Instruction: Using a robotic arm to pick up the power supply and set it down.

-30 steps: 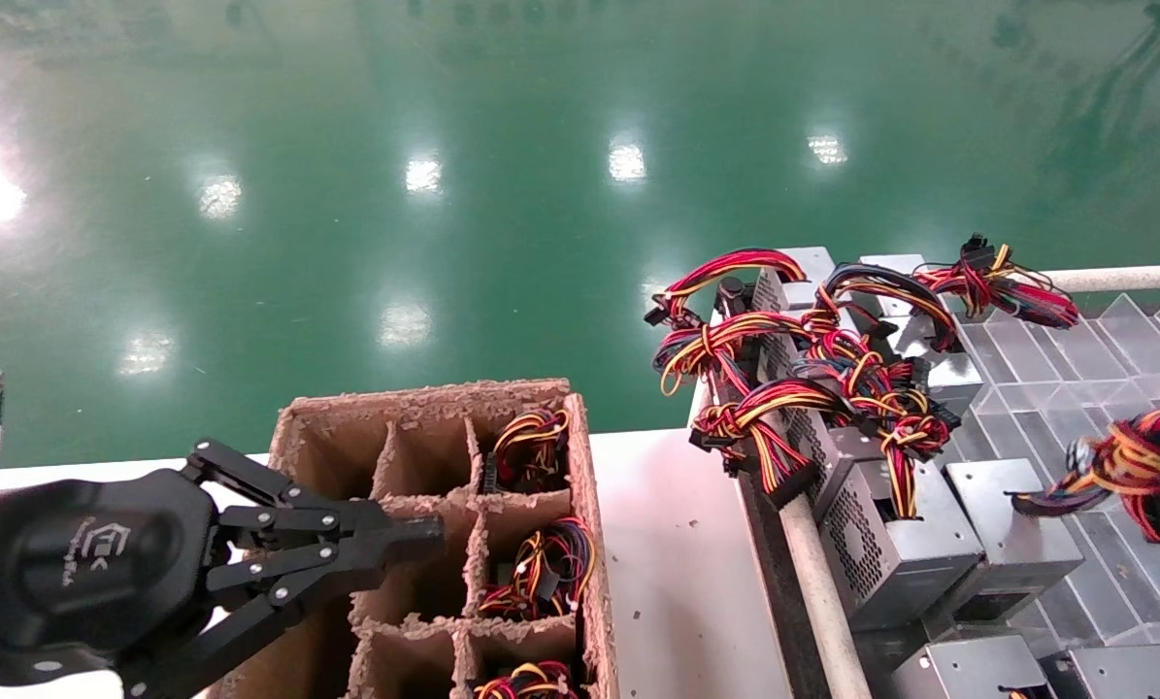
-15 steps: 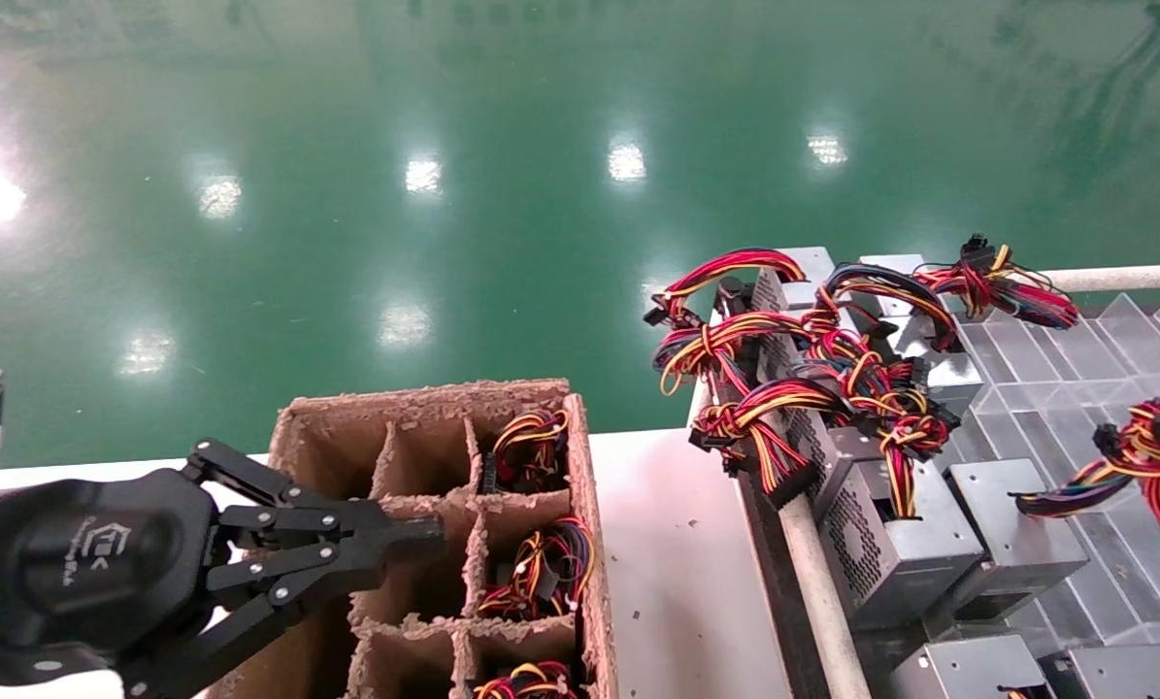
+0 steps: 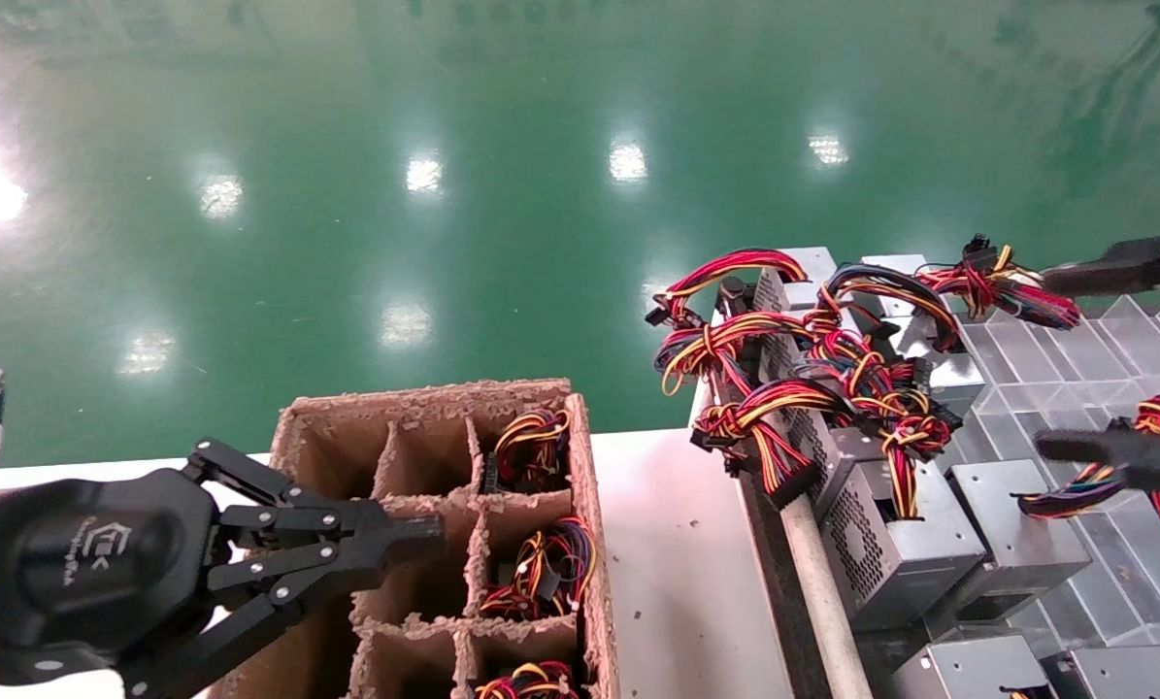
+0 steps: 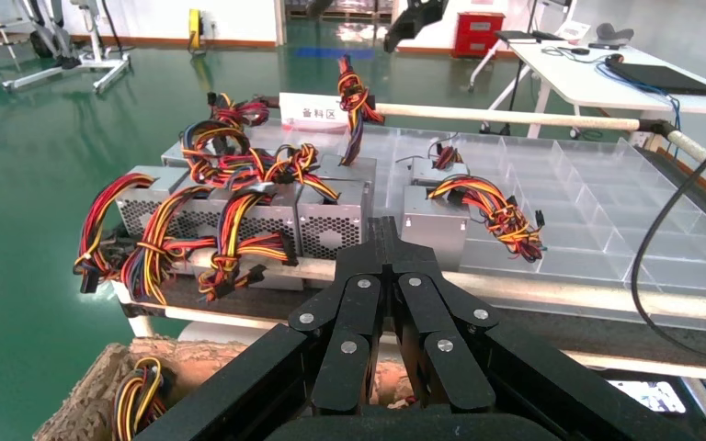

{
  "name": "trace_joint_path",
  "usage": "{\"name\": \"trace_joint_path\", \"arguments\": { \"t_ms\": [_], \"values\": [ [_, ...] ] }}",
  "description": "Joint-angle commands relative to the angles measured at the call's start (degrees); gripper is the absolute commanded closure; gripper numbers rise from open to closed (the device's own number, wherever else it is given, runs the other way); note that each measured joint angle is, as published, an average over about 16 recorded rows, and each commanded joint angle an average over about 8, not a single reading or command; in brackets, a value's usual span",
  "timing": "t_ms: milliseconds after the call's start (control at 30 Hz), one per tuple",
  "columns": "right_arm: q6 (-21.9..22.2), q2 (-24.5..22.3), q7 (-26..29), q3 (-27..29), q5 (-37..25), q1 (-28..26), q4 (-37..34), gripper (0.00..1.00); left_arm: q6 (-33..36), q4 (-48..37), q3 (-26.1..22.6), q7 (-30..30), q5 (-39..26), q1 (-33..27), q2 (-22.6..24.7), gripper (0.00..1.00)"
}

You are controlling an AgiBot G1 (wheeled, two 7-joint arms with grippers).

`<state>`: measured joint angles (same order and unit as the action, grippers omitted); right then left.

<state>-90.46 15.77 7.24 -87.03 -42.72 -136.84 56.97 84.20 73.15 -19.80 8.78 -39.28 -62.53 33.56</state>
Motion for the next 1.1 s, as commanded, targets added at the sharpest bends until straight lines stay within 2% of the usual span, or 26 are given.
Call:
{"name": "trace_joint_path", "arguments": {
  "t_ms": [33,267,300,533,567,1100],
  "values": [
    [0.20,0.79,0.14,2.92,0.04,3.09,0.68,0.00,0.00,0.00,0.00,0.00,0.00,0.00,0.00,1.00],
    [0.89,3.58,0.65,13.21,0.16,14.00,3.09,0.00,0.00,0.00,-0.01,0.00,0.01,0.00,0.00,1.00],
    [0.98,3.98,0.73,14.67,0.18,15.55,3.43,0.00,0.00,0.00,-0.01,-0.01,0.01,0.00,0.00,0.94],
    [1.67,6.76,1.23,24.92,0.30,26.42,5.83,0.00,-0.01,0.00,-0.02,-0.01,0.01,0.00,-0.01,0.06],
    [1.77,7.15,1.31,26.39,0.32,27.97,6.17,0.00,-0.01,0.00,-0.02,-0.01,0.01,-0.01,-0.01,0.00],
    [3.34,13.50,2.46,49.78,0.60,52.77,11.64,0.00,-0.02,0.00,-0.04,-0.02,0.03,-0.01,-0.01,0.00]
  ]
}}
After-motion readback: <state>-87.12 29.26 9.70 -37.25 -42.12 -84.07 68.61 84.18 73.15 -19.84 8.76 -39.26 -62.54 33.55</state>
